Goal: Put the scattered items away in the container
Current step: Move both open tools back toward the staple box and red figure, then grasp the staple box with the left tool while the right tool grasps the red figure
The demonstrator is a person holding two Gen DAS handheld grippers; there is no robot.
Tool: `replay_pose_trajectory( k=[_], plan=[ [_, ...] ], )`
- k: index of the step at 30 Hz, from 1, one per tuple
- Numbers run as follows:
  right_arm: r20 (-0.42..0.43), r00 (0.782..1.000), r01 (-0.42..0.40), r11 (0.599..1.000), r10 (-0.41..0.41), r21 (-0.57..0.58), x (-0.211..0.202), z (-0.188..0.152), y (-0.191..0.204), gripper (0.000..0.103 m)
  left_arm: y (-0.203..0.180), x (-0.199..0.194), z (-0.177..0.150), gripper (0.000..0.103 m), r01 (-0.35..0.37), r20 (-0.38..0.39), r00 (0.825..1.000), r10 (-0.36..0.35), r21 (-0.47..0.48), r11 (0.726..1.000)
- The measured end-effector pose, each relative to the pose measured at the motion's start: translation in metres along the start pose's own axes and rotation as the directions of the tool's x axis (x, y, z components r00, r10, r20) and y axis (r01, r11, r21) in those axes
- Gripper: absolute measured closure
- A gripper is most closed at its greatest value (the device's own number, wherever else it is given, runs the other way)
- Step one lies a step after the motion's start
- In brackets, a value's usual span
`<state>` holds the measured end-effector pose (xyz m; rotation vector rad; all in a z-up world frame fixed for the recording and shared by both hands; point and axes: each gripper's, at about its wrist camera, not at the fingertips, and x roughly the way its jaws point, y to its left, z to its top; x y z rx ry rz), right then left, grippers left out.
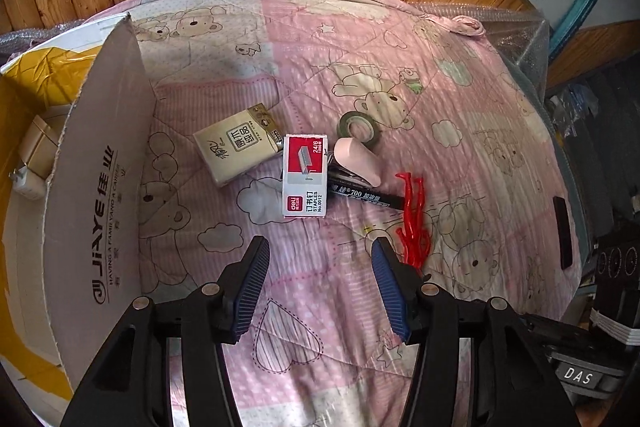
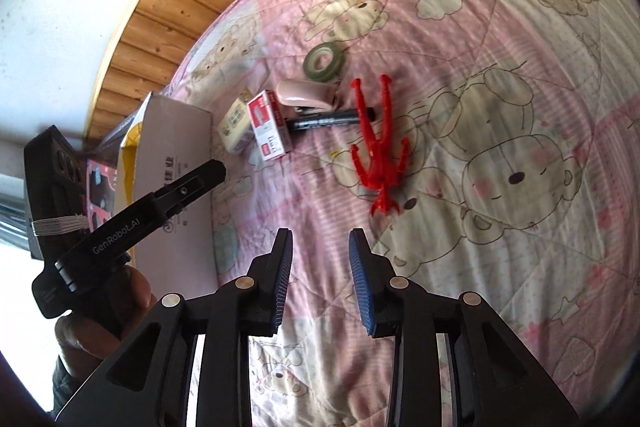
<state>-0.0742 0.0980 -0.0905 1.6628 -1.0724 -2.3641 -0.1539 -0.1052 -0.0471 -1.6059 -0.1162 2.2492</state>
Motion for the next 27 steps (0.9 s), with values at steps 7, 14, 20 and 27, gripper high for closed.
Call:
replay_pose_trajectory(
  k=[7, 14, 20, 27],
  plan=[
    [0.022, 0.997, 0.079, 0.997, -0.079, -0.025, 0.011, 0.022, -0.01, 0.064, 0.002, 0.04, 0.017, 0.048, -0.024, -0.025, 0.999, 0.024, -0.01, 1.0],
    [0.029, 0.981, 0.192, 0.976, -0.19, -0.106, 0.037, 0.046, -0.009, 0.056, 0.01, 0.082, 0.031, 0.048, -0.039, -0.06, 0.997, 0.038, -0.014, 0.999],
    [-0.028, 0.974, 0.219, 0.965, -0.225, -0.145, 0.075, 0.058, -0.014, 0.055, 0.017, 0.101, 0.036, 0.04, -0.044, -0.044, 0.998, 0.044, -0.014, 0.999],
    [0.025, 0.958, 0.282, 0.925, -0.285, -0.255, 0.087, 0.06, -0.001, 0.051, 0.016, 0.106, 0.045, 0.039, -0.014, 0.003, 1.0, 0.014, 0.001, 1.0]
  ],
)
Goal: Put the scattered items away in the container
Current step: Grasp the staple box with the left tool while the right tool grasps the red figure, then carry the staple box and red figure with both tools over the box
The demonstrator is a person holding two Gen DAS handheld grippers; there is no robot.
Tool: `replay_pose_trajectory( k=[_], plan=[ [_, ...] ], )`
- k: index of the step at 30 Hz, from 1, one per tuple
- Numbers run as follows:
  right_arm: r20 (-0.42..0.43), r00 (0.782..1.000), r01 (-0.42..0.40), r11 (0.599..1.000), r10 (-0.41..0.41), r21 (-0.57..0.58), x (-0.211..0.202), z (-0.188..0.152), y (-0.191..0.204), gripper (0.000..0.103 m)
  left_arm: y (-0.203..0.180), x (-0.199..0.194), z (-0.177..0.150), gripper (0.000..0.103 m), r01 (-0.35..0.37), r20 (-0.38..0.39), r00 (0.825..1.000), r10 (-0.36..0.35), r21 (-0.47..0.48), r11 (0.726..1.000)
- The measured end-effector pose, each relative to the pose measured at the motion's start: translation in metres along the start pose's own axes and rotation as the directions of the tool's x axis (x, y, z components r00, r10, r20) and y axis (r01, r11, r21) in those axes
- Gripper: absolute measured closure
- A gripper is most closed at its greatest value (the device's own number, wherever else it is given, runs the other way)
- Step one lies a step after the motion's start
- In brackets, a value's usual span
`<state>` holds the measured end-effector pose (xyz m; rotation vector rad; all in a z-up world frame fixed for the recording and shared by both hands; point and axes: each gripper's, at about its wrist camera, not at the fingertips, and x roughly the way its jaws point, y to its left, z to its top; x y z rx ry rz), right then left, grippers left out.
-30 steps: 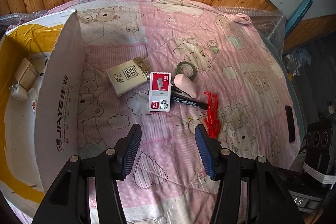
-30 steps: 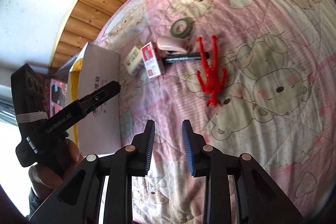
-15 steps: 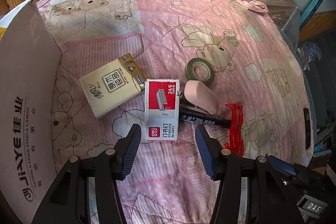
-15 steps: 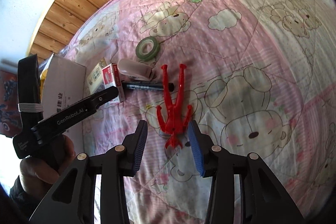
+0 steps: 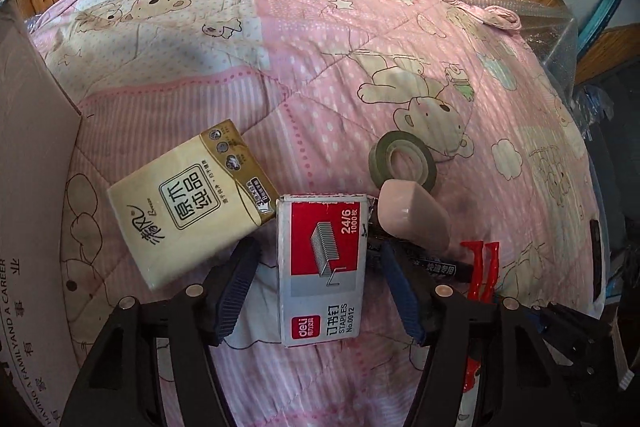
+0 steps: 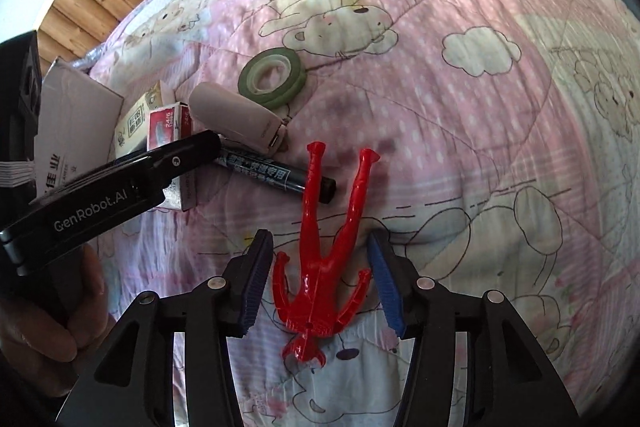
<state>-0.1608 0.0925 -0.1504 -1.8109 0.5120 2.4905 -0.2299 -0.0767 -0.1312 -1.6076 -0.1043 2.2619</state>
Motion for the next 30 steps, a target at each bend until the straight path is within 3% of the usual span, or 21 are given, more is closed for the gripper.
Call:
replay_pose_trajectory(
  k=[3, 6, 7, 16, 30],
  plan=[
    [0.006, 0.999, 0.037, 0.999, -0.037, -0.037, -0.001, -0.002, 0.003, 0.06, 0.002, -0.002, 0.002, 0.054, 0.017, 0.005, 1.0, -0.017, -0.013, 1.0],
    [-0.001, 1.0, 0.007, 1.0, -0.007, -0.008, -0.005, -0.005, -0.005, 0.063, 0.012, -0.004, 0.005, 0.063, 0.05, -0.012, 0.999, -0.051, -0.062, 0.997],
    [-0.005, 1.0, -0.006, 1.0, 0.006, 0.006, -0.006, -0.006, -0.007, 0.078, 0.014, -0.005, 0.005, 0.063, 0.051, -0.018, 0.998, -0.053, -0.069, 0.996],
    [-0.019, 0.994, -0.1, 0.988, 0.103, 0.116, -0.02, -0.013, -0.021, 0.076, 0.016, -0.038, -0.007, 0.064, 0.091, 0.011, 0.996, -0.09, -0.099, 0.991],
    [0.023, 0.994, -0.108, 0.988, 0.106, 0.111, -0.057, -0.026, -0.003, 0.076, 0.004, -0.092, -0.028, 0.064, 0.12, 0.055, 0.992, -0.116, -0.081, 0.989]
  ],
)
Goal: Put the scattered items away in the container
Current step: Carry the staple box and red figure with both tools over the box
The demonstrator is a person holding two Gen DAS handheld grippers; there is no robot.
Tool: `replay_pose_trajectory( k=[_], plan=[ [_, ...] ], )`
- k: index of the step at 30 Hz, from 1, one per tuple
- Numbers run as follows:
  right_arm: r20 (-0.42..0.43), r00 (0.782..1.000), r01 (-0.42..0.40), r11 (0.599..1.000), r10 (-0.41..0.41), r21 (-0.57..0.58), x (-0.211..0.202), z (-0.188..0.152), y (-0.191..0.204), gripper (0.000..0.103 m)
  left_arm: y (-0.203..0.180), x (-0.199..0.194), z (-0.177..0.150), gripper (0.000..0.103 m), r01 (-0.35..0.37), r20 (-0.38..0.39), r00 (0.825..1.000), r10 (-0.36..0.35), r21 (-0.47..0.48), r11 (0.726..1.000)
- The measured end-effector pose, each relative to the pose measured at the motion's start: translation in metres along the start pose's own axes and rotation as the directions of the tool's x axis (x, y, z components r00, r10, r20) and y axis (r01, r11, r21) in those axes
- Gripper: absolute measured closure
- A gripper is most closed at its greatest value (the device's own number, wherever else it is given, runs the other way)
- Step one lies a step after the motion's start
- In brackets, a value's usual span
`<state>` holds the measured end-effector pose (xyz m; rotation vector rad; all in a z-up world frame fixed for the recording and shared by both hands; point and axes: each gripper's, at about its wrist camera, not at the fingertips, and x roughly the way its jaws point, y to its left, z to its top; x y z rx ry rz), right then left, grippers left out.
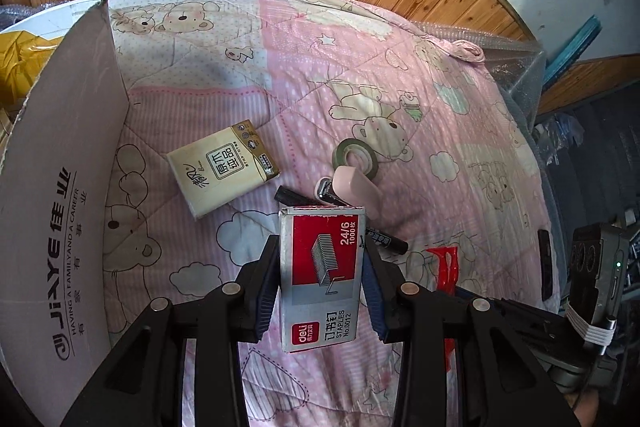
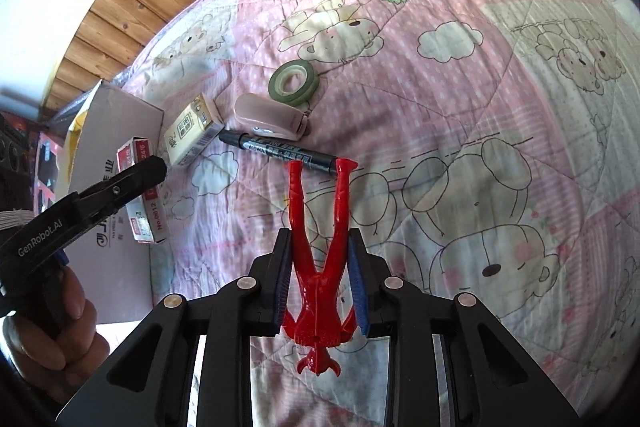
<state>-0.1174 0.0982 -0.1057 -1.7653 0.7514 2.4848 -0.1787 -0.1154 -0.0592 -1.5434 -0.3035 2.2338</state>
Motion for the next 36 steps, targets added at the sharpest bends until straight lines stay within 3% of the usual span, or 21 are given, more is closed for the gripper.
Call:
replay_pose_trajectory(
  k=[18, 36],
  plan=[
    [0.073, 0.997, 0.026, 0.996, -0.019, -0.085, -0.063, -0.041, 0.035, 0.076, -0.027, -0.065, -0.042, 0.064, 0.087, 0.066, 0.994, -0.089, 0.031, 0.996],
    [0.122, 0.992, 0.021, 0.969, 0.009, -0.245, -0.101, -0.073, 0.096, 0.076, -0.022, -0.149, -0.071, 0.064, 0.159, 0.2, 0.967, -0.157, 0.003, 0.987]
  ],
)
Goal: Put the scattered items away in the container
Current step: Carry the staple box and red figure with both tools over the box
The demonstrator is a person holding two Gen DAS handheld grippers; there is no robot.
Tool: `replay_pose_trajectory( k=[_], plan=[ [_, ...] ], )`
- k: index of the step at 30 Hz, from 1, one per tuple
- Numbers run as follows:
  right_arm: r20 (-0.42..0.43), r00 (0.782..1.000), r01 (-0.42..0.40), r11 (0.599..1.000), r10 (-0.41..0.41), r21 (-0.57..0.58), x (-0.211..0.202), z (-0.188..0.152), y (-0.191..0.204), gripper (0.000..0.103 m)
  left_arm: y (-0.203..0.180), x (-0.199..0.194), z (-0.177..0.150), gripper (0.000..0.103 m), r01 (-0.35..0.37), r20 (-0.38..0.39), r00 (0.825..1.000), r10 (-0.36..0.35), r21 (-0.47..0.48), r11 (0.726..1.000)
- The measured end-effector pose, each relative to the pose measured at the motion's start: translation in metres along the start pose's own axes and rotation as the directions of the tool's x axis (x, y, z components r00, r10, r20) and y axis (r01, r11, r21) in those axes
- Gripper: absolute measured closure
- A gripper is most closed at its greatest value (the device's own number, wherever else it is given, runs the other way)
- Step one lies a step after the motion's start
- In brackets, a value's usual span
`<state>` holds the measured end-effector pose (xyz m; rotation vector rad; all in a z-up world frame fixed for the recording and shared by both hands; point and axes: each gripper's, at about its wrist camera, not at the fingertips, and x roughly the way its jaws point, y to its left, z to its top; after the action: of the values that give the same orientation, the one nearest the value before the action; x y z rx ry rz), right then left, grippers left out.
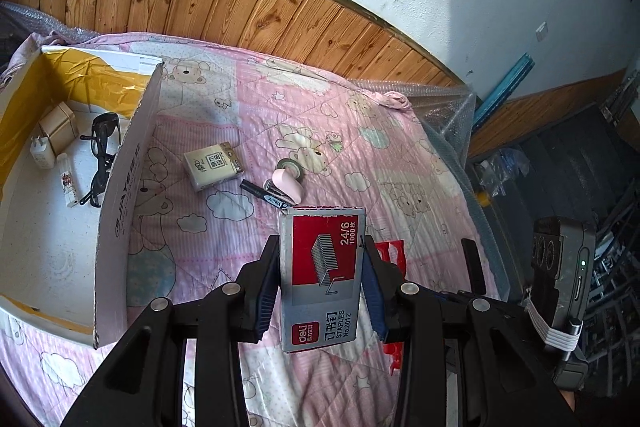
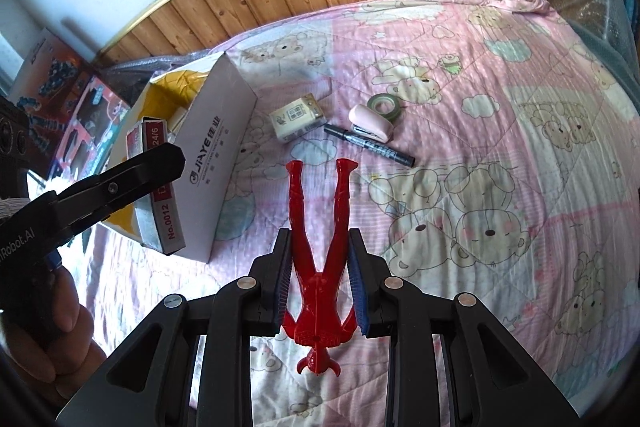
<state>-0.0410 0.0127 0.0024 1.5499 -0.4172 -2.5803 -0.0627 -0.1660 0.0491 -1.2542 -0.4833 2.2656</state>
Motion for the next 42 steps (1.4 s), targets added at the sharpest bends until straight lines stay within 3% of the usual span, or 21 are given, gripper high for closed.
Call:
replay_pose_trajectory(
  k=[18, 29, 42],
  plan=[
    [-0.029, 0.995, -0.097, 0.985, 0.094, -0.143, -0.001, -0.001, 0.061, 0.076, 0.011, -0.043, -0.005, 0.064, 0.001, 0.085, 0.996, 0.003, -0.047, 0.999],
    [-0.072, 0.978, -0.207, 0.954, 0.196, -0.218, 0.002, -0.001, 0.101, 0.076, 0.042, -0.081, -0.019, 0.064, -0.06, 0.155, 0.985, 0.08, -0.131, 0.99],
    [-0.135, 0.954, -0.295, 0.912, 0.266, -0.285, 0.013, 0.007, 0.142, 0.076, 0.096, -0.115, -0.025, 0.064, -0.107, 0.196, 0.967, 0.163, -0.27, 0.957]
  ],
)
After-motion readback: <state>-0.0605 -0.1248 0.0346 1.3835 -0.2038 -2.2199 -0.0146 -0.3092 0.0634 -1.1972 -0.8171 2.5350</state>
